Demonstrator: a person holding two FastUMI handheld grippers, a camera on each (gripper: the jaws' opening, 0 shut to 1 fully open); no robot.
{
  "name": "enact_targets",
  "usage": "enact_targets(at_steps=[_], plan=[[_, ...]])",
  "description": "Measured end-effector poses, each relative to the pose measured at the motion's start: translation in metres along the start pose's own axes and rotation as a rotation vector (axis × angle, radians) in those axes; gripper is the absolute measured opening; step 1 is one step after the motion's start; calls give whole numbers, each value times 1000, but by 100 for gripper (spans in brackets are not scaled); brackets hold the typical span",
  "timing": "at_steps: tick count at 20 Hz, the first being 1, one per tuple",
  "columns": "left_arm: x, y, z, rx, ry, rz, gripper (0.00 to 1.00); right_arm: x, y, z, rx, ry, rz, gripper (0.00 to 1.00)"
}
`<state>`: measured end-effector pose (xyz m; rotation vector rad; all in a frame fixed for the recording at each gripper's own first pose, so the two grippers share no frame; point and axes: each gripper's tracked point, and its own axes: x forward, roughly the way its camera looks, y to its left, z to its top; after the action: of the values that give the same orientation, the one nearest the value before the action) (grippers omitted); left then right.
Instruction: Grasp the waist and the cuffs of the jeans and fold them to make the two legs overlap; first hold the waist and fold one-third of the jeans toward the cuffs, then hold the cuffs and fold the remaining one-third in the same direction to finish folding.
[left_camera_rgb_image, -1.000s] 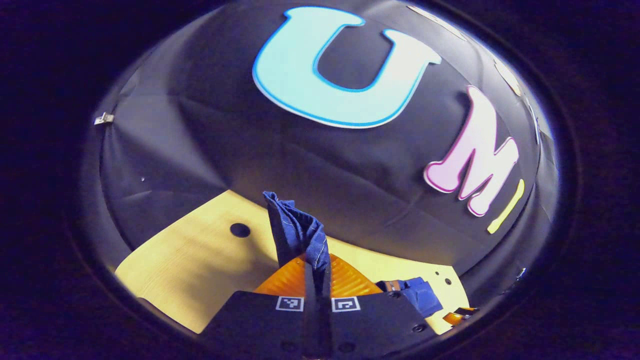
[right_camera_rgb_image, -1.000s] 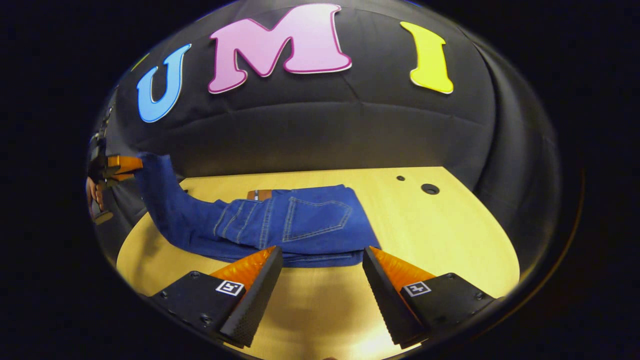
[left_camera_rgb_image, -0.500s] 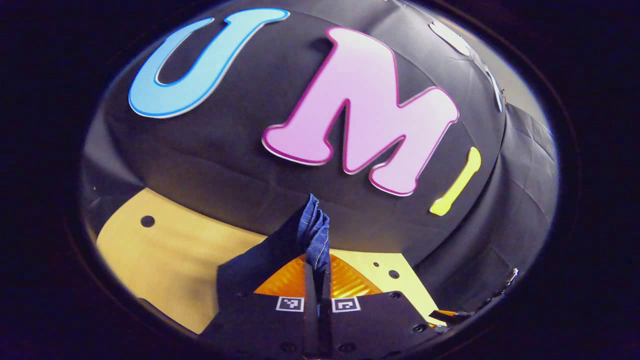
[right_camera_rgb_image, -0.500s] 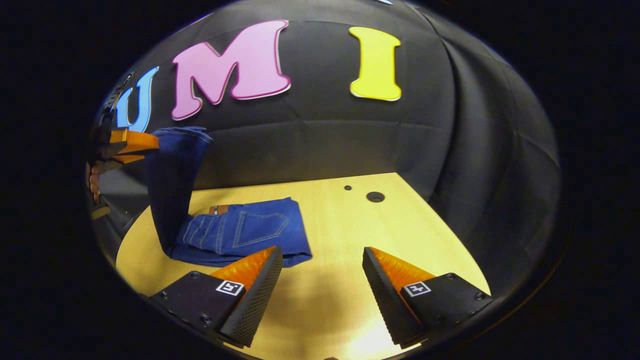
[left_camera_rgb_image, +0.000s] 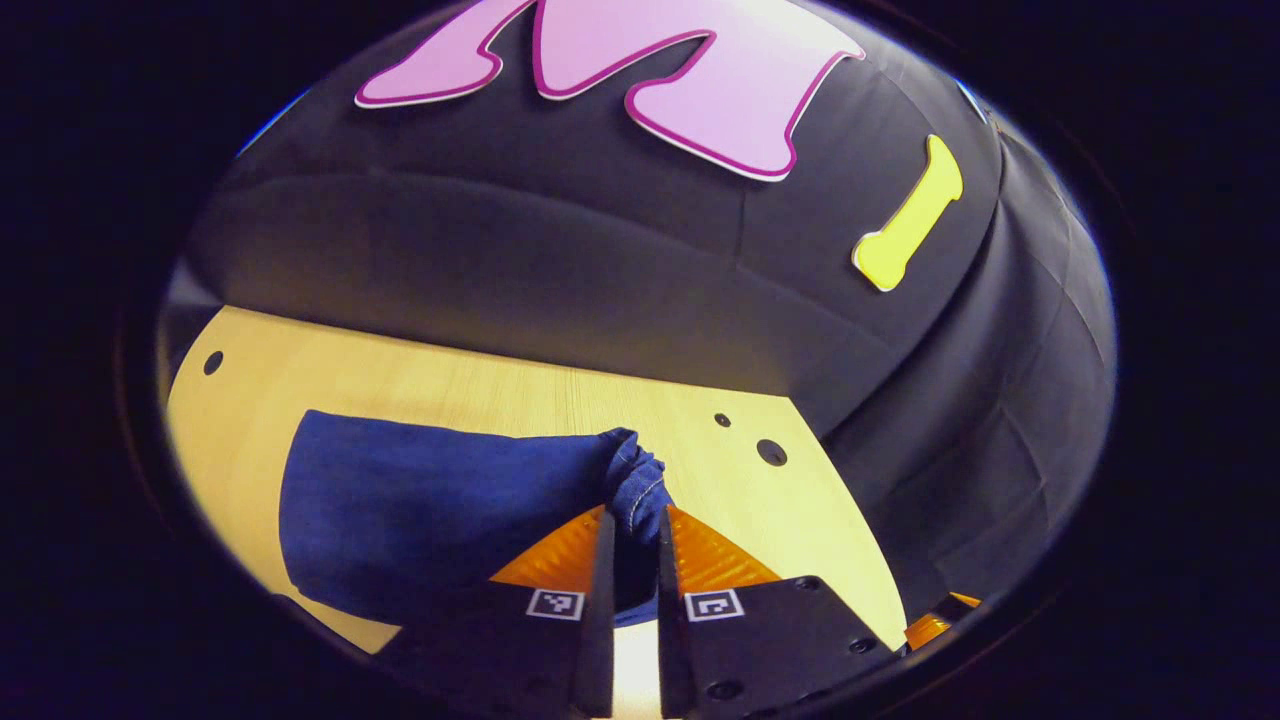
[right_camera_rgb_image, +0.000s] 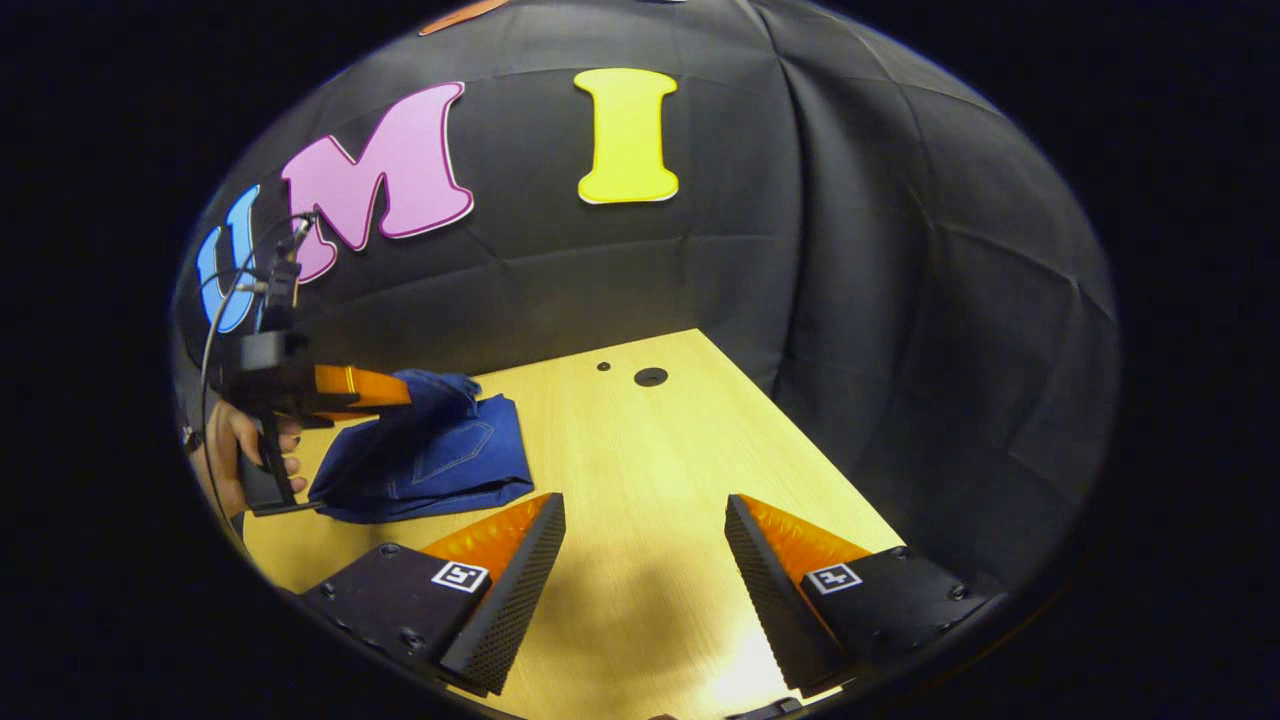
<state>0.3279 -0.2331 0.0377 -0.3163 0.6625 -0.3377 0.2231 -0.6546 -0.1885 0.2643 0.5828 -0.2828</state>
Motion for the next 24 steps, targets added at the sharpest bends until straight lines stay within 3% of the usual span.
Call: enact_targets(at_steps=[1, 2, 4, 8, 14, 20, 24], plan=[[-5, 0, -3, -15, -4, -5, 28, -5, -3, -2, 7, 1, 0, 99], [-12, -2, 0, -23, -22, -2, 42, -8, -3, -1, 11, 0, 2, 99], [-31, 0, 8, -2, -63, 0, 98, -17, -3, 0, 13, -7, 9, 99], [-101, 8, 18, 106, -154, 31, 97, -39, 16, 7, 4, -24, 58, 99], [-260, 15, 24, 227, -347, 94, 96, -100, 60, 36, -76, -130, 154, 99], [-414, 16, -14, 203, -485, 136, 96, -209, 93, 67, -96, -294, 239, 98], [-487, 22, -55, 176, -512, 146, 96, -277, 104, 58, -168, -348, 278, 98]])
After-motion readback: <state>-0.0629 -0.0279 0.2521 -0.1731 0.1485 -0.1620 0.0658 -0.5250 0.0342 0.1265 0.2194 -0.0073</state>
